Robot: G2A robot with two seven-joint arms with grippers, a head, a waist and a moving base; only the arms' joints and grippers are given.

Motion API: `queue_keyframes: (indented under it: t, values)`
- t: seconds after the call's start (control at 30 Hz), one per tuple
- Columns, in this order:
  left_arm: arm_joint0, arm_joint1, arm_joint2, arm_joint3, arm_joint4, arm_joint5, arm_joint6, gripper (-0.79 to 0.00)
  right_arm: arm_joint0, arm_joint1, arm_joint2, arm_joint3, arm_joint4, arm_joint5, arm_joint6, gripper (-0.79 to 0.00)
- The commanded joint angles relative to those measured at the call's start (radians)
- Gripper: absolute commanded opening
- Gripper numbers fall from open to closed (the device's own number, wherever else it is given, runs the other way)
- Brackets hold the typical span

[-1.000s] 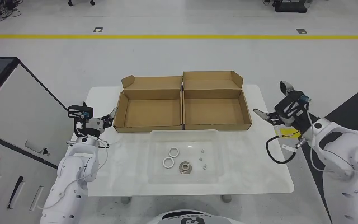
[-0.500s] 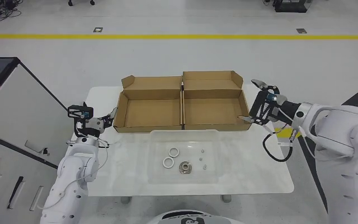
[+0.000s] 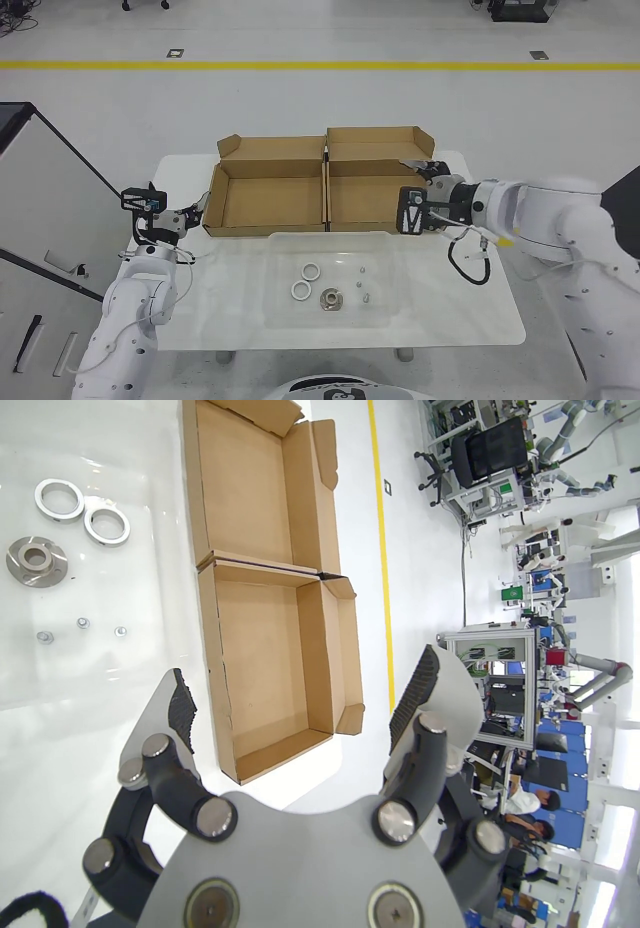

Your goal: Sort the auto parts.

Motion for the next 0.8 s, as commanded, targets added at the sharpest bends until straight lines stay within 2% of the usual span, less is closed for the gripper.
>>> queue_keyframes:
  t: [0.0, 0.17, 0.33, 0.53, 0.77]
  values:
    - [0.000, 0.000, 0.000, 0.000, 0.000, 0.000, 0.000, 0.000, 0.020, 0.016, -0.035, -0.001, 0.017, 0.006, 0.006, 0.000]
    - [0.000, 0.000, 0.000, 0.000, 0.000, 0.000, 0.000, 0.000, 0.066, 0.057, -0.130, 0.012, 0.102, 0.053, 0.053, 0.000]
    - [0.000, 0.000, 0.000, 0.000, 0.000, 0.000, 0.000, 0.000, 0.124, 0.100, -0.248, 0.036, 0.276, 0.166, 0.166, 0.000]
    - [0.000, 0.000, 0.000, 0.000, 0.000, 0.000, 0.000, 0.000, 0.233, 0.154, -0.400, 0.030, 0.480, 0.294, 0.294, 0.000]
    - [0.000, 0.000, 0.000, 0.000, 0.000, 0.000, 0.000, 0.000, 0.350, 0.203, -0.569, 0.028, 0.600, 0.376, 0.377, 0.000]
